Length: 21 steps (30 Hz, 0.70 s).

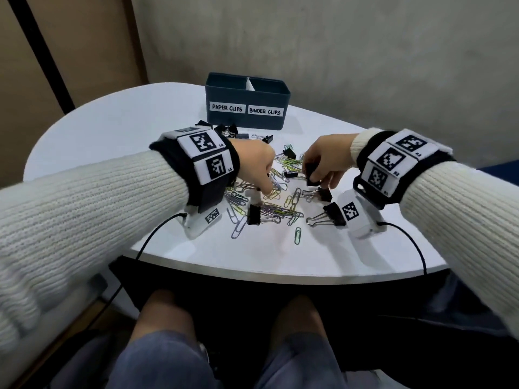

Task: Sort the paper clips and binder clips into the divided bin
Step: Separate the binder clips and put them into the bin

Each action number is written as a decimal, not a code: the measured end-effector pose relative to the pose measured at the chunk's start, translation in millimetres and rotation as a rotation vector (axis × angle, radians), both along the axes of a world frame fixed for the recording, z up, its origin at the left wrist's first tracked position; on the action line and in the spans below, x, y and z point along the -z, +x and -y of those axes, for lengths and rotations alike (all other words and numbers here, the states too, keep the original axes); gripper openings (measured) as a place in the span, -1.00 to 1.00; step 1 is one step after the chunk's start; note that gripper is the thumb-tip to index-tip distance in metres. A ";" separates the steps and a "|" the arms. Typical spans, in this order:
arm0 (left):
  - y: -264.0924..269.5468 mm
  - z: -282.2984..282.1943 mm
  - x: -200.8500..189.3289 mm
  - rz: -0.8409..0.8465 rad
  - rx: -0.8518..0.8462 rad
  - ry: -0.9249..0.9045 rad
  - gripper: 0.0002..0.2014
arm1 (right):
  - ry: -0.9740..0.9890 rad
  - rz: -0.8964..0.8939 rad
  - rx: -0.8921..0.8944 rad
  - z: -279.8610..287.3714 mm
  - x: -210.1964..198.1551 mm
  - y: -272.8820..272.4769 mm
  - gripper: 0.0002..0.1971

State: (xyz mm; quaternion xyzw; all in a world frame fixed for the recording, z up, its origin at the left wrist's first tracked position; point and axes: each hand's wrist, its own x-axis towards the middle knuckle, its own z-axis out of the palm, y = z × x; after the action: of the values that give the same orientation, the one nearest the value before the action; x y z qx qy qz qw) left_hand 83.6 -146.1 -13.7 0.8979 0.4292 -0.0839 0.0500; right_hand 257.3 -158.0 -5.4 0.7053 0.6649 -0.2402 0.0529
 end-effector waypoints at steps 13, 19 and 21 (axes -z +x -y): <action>68.3 29.4 7.4 0.165 0.166 -0.069 -0.49 | -0.116 0.388 -0.001 29.9 -5.5 30.7 -0.59; 64.8 25.5 4.5 0.065 0.166 -0.089 -0.73 | 0.047 0.253 0.021 27.1 -1.2 35.1 -0.70; 60.1 26.0 2.3 0.023 0.201 -0.093 -0.63 | 0.018 0.197 0.005 25.9 3.1 31.9 -0.67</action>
State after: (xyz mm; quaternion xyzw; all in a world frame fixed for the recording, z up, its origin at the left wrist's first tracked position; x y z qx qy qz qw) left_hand 143.8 -172.0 -16.0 0.9341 0.3320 -0.0977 0.0877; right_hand 289.2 -183.9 -8.5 0.7277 0.6567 -0.1637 0.1110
